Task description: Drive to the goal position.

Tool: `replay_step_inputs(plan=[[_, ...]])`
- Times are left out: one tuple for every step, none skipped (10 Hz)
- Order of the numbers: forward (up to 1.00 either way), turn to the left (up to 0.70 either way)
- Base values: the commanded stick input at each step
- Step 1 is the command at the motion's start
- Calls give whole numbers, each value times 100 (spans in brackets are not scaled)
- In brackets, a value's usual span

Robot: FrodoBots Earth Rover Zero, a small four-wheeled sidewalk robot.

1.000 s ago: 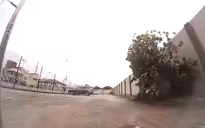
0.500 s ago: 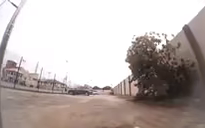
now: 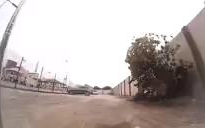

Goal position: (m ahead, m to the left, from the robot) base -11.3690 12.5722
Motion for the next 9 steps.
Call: replay_step_inputs(plan=[[5, 5], [5, 5], [5, 5], [5, 5], [5, 5], [5, 5], [5, 5], [5, 5], [5, 5]])
